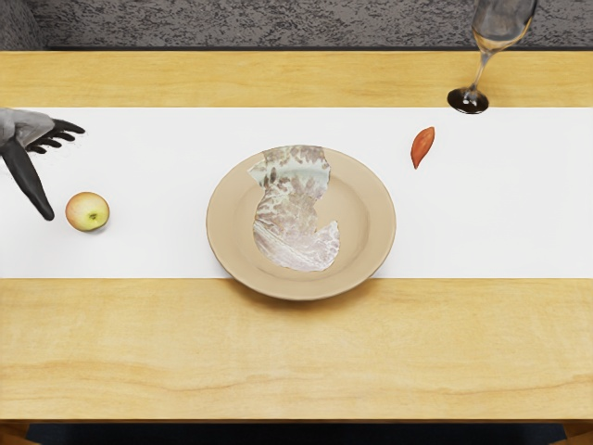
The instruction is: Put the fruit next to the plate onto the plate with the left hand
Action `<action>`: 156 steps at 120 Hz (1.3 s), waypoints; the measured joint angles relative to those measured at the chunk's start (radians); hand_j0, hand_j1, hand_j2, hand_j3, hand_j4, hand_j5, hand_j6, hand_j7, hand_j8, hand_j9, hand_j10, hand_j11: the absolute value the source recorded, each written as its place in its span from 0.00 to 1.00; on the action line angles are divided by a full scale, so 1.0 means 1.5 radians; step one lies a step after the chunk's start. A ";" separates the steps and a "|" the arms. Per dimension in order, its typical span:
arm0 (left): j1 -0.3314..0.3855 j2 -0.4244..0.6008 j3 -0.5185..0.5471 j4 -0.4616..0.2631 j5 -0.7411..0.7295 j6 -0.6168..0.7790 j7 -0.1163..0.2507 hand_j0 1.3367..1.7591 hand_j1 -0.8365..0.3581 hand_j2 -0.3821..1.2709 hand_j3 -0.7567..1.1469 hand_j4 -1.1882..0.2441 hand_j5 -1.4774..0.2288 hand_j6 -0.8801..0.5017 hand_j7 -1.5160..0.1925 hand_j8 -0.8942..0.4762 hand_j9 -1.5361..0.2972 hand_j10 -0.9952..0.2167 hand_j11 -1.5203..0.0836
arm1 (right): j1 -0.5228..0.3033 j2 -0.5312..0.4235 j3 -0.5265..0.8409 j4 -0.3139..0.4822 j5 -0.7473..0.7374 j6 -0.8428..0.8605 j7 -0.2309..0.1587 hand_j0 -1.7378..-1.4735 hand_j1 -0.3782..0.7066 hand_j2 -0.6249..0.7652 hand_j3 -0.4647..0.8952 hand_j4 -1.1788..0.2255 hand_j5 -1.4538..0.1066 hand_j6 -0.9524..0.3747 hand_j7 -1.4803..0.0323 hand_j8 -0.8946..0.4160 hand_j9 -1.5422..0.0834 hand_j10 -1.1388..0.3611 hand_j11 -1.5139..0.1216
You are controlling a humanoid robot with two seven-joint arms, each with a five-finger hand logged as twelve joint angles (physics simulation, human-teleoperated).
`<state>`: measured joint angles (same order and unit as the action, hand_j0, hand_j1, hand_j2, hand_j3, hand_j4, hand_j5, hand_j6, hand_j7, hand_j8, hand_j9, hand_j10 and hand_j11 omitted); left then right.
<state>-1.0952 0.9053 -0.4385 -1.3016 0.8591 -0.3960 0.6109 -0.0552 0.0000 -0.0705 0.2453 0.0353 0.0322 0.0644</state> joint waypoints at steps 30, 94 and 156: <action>0.033 -0.081 0.149 -0.110 0.229 0.255 0.000 0.76 0.96 0.24 0.40 0.80 0.84 0.60 0.86 0.62 0.81 0.79 0.92 | 0.000 0.000 0.000 0.000 0.000 0.000 0.000 0.30 0.04 0.45 0.34 0.83 0.92 0.71 0.97 0.67 0.94 0.75 0.92; 0.062 -0.072 0.188 -0.087 0.258 0.284 0.000 0.76 0.64 0.28 0.40 0.58 0.60 0.38 0.62 0.39 0.59 0.53 0.66 | 0.000 0.000 0.000 -0.001 0.000 0.000 0.000 0.30 0.04 0.45 0.34 0.83 0.92 0.71 0.97 0.67 0.94 0.75 0.92; 0.068 -0.079 0.213 -0.069 0.266 0.286 0.000 0.75 0.53 0.30 0.40 0.45 0.52 0.34 0.52 0.34 0.48 0.41 0.54 | 0.000 0.000 0.000 -0.001 0.000 0.000 0.000 0.30 0.04 0.45 0.34 0.83 0.92 0.71 0.97 0.67 0.94 0.75 0.92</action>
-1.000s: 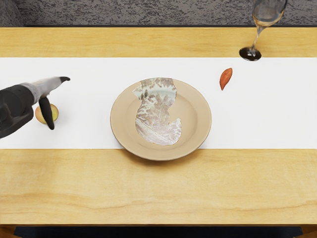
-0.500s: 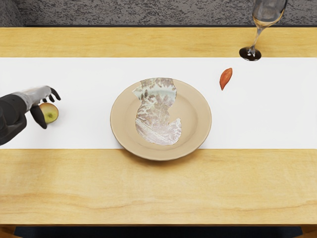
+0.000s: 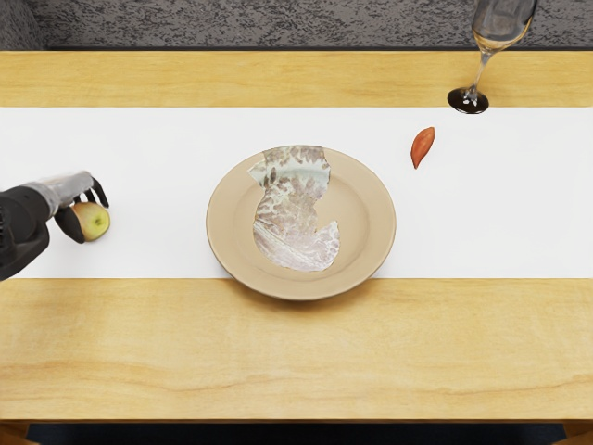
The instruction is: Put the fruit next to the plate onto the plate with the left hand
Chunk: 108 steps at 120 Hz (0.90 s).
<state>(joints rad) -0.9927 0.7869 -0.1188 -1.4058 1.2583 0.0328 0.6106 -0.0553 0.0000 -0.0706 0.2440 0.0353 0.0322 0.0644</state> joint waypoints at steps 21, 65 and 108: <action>0.000 -0.002 0.016 0.000 0.006 0.004 0.000 0.75 0.51 0.27 0.40 0.46 0.55 0.37 0.51 0.37 0.46 0.38 0.52 | 0.000 0.000 0.000 0.000 0.000 0.000 0.000 0.30 0.04 0.45 0.34 0.83 0.92 0.71 0.97 0.67 0.94 0.75 0.92; -0.016 -0.020 0.013 0.014 -0.070 -0.004 0.001 0.73 0.54 0.31 0.40 0.43 0.46 0.35 0.44 0.35 0.38 0.31 0.43 | 0.000 0.000 0.000 0.000 0.000 0.000 0.000 0.30 0.04 0.45 0.34 0.83 0.92 0.71 0.97 0.67 0.94 0.75 0.92; -0.038 -0.009 -0.202 0.030 -0.418 -0.127 0.000 0.75 0.57 0.36 0.40 0.39 0.41 0.31 0.42 0.28 0.40 0.33 0.45 | 0.000 0.000 0.000 0.000 0.000 0.000 0.000 0.30 0.04 0.45 0.34 0.83 0.92 0.71 0.97 0.67 0.94 0.75 0.92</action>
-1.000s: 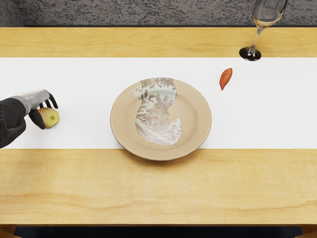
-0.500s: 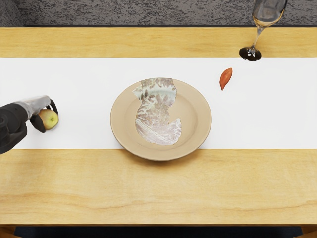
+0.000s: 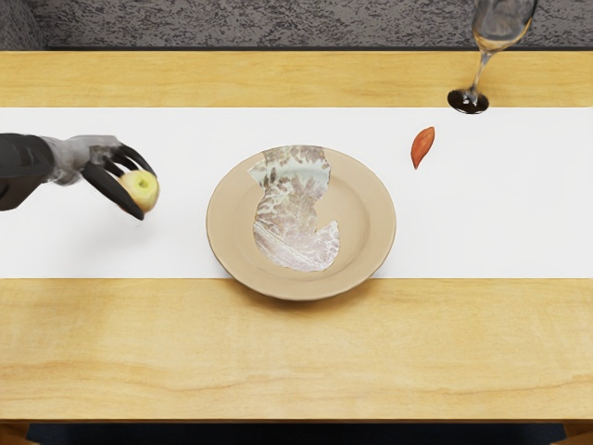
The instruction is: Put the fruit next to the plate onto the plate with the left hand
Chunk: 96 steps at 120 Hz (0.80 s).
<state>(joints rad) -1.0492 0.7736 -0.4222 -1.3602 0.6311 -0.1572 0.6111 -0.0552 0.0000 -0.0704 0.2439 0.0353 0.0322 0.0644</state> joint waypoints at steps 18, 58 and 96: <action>-0.045 -0.053 -0.068 0.000 -0.047 -0.057 0.000 0.75 0.56 0.39 0.40 0.38 0.41 0.31 0.43 0.28 0.41 0.33 0.46 | 0.000 0.000 0.000 0.000 0.000 0.000 0.000 0.30 0.04 0.45 0.34 0.83 0.92 0.71 0.97 0.67 0.94 0.75 0.92; -0.023 -0.162 -0.079 0.018 -0.055 -0.072 0.000 0.76 0.50 0.42 0.40 0.41 0.41 0.33 0.43 0.32 0.42 0.34 0.47 | 0.000 0.000 0.000 0.000 0.000 0.000 0.000 0.30 0.04 0.45 0.34 0.83 0.92 0.71 0.97 0.67 0.94 0.75 0.92; 0.008 -0.250 -0.055 0.112 -0.053 -0.075 0.000 0.76 0.50 0.43 0.40 0.42 0.41 0.34 0.43 0.32 0.42 0.34 0.47 | 0.000 0.000 0.000 0.000 0.000 0.000 0.000 0.30 0.04 0.45 0.34 0.83 0.92 0.71 0.97 0.67 0.94 0.75 0.92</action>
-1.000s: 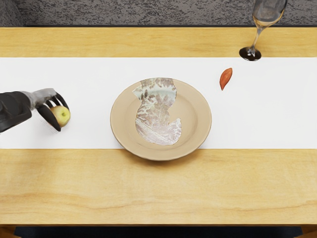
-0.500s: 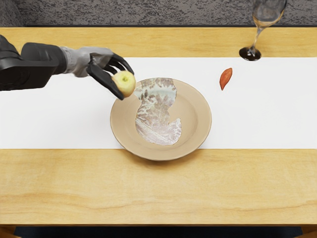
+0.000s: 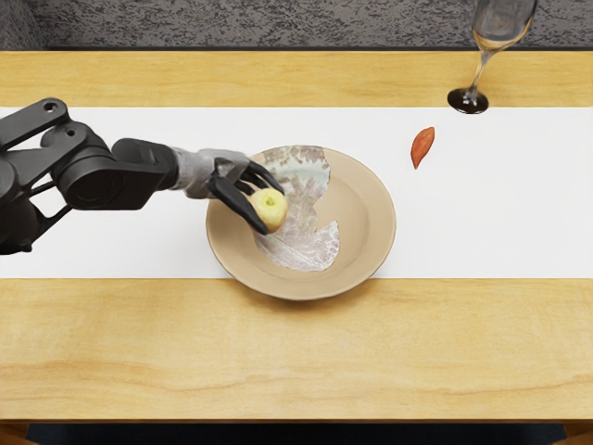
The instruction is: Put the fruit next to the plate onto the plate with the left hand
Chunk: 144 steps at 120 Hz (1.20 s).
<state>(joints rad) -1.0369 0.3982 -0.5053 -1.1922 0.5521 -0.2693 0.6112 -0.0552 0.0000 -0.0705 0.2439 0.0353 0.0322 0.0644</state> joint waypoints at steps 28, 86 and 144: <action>-0.010 -0.035 0.023 0.051 0.002 0.000 0.000 0.76 0.55 0.38 0.40 0.45 0.47 0.34 0.48 0.32 0.47 0.40 0.53 | 0.000 0.000 0.000 0.000 0.000 0.000 0.000 0.30 0.04 0.45 0.34 0.83 0.92 0.71 0.97 0.67 0.94 0.75 0.92; -0.042 0.100 -0.094 0.055 -0.159 -0.206 0.000 0.76 0.94 0.25 0.40 0.78 0.82 0.60 0.84 0.61 0.79 0.77 0.90 | 0.000 0.000 0.000 0.000 0.000 0.000 0.000 0.30 0.04 0.45 0.34 0.83 0.92 0.71 0.97 0.67 0.94 0.75 0.92; 0.112 0.360 -0.119 0.059 -0.448 -0.228 0.000 0.76 0.98 0.23 0.40 0.82 0.86 0.63 0.88 0.65 0.83 0.81 0.94 | 0.000 0.000 0.000 0.001 0.000 0.000 0.000 0.30 0.04 0.45 0.34 0.83 0.92 0.71 0.97 0.67 0.94 0.75 0.92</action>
<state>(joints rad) -0.8696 0.9386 -0.6840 -1.1031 -0.1200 -0.6113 0.6109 -0.0546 0.0000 -0.0705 0.2453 0.0352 0.0322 0.0644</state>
